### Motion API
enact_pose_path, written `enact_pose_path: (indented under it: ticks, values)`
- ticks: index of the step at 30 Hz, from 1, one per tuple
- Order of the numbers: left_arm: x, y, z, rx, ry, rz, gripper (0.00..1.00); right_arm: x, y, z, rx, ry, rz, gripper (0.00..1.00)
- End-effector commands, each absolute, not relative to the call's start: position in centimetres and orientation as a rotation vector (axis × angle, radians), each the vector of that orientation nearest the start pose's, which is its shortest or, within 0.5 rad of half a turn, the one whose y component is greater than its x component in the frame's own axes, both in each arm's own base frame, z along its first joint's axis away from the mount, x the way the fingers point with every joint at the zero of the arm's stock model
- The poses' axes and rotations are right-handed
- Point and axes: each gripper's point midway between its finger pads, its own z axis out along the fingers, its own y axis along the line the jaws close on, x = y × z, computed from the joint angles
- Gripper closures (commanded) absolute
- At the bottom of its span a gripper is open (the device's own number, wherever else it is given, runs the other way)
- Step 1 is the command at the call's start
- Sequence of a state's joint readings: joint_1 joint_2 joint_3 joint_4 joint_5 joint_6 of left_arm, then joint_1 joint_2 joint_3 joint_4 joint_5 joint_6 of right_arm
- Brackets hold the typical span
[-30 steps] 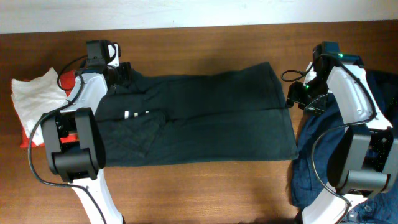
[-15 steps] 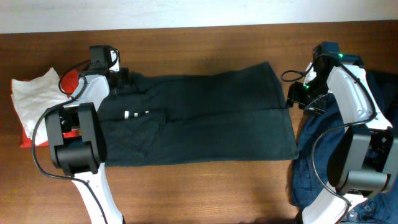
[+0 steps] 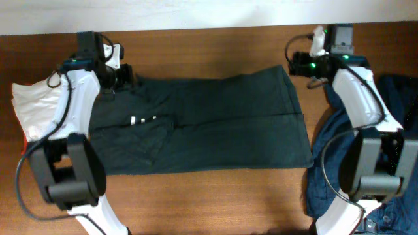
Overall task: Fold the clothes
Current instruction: 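Grasp the top edge with both grippers and fold it down toward the bottom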
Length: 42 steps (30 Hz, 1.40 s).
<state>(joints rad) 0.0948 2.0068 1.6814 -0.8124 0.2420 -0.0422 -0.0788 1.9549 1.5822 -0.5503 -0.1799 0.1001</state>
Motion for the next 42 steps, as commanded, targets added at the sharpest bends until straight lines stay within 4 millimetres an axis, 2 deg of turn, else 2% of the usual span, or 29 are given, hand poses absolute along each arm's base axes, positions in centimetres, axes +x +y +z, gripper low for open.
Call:
enact_pose_path:
  ticks: [1,4,8,11,13,14,15,16,17,18,19,21,22,23,24,26,29,32,34,36,37,38,39,40,41,42]
  values:
    - [46.0,-0.3,12.6,-0.107,2.750,-0.363,1.00,54.5,1.1,9.6,0.102,2.453,0.266,0.24]
    - [44.3,-0.5,12.0,-0.124,2.824,-0.376,1.00,56.6,1.0,5.4,0.129,2.437,0.278,0.21]
    - [44.2,-0.5,12.0,-0.124,2.827,-0.377,1.00,57.3,2.8,1.8,0.108,2.450,0.328,0.21]
    - [44.3,-0.5,12.0,-0.123,2.822,-0.376,1.00,57.5,2.9,-1.1,0.126,2.471,0.222,0.23]
    - [44.5,-0.5,12.1,-0.121,2.814,-0.374,1.00,57.5,3.6,-1.8,0.112,2.479,0.226,0.44]
    - [44.6,-0.5,12.1,-0.120,2.812,-0.373,1.00,57.4,3.3,-2.2,0.139,2.486,0.190,0.70]
    - [44.6,-0.4,12.1,-0.121,2.812,-0.370,1.00,57.3,2.8,-2.3,0.159,2.489,0.152,0.90]
    - [44.6,-0.4,12.1,-0.122,2.813,-0.364,1.00,57.2,2.4,-2.4,0.173,2.495,0.136,0.96]
    - [44.6,-0.4,12.1,-0.122,2.813,-0.364,1.00,56.7,1.8,-2.6,0.230,2.516,0.140,0.96]
    - [44.6,-0.4,12.1,-0.122,2.813,-0.364,1.00,56.1,1.1,-2.4,0.296,2.539,0.147,0.96]
    - [44.5,-0.4,12.0,-0.122,2.815,-0.364,1.00,55.4,-0.2,-1.3,0.347,2.565,0.139,0.96]
    - [44.5,-0.3,12.0,-0.123,2.814,-0.364,1.00,53.8,-3.3,3.1,0.431,2.610,0.112,0.96]
    - [44.5,-0.4,12.0,-0.122,2.815,-0.364,1.00,52.9,-4.2,4.7,0.460,2.632,0.104,0.96]
    - [44.5,-0.4,12.0,-0.123,2.817,-0.364,1.00,51.0,-5.5,7.3,0.509,2.681,0.091,0.96]
    - [44.4,-0.4,12.0,-0.123,2.818,-0.365,1.00,49.4,-5.8,8.5,0.528,2.725,0.083,0.96]
    - [44.3,-0.4,12.0,-0.125,2.824,-0.367,1.00,46.8,-5.7,9.4,0.551,2.801,0.077,0.96]
    - [43.3,-0.7,11.8,-0.132,2.864,-0.394,1.00,44.0,-5.2,9.5,0.570,2.900,0.074,0.96]
    - [43.2,-2.3,12.9,-0.102,2.831,-0.531,1.00,42.5,-4.9,9.3,0.583,2.960,0.073,0.96]
    - [40.7,-2.6,13.5,-0.125,2.903,-0.553,1.00,41.2,-4.6,9.2,0.530,3.025,0.085,0.96]
    - [39.2,-2.6,15.4,-0.077,2.900,-0.544,1.00,40.7,-4.0,9.2,0.505,3.050,0.131,0.96]
    - [38.8,-2.1,17.0,-0.074,2.865,-0.516,1.00,41.1,-1.6,9.7,0.347,3.045,0.347,0.96]
    - [38.2,-0.9,18.8,-0.100,2.828,-0.467,1.00,41.4,-1.2,10.2,0.330,3.031,0.387,0.96]
    - [37.2,1.2,20.3,-0.149,2.804,-0.365,1.00,41.9,-1.2,11.4,0.323,3.011,0.384,0.96]
    - [36.6,2.3,21.1,-0.180,2.791,-0.328,1.00,42.1,-1.3,12.3,0.321,3.003,0.377,0.96]
    - [36.0,2.7,21.2,-0.203,2.799,-0.328,1.00,41.9,-1.3,13.1,0.322,3.007,0.376,0.96]
    - [35.1,2.6,20.7,-0.217,2.842,-0.335,1.00,40.7,-2.2,12.9,0.340,3.060,0.285,0.96]
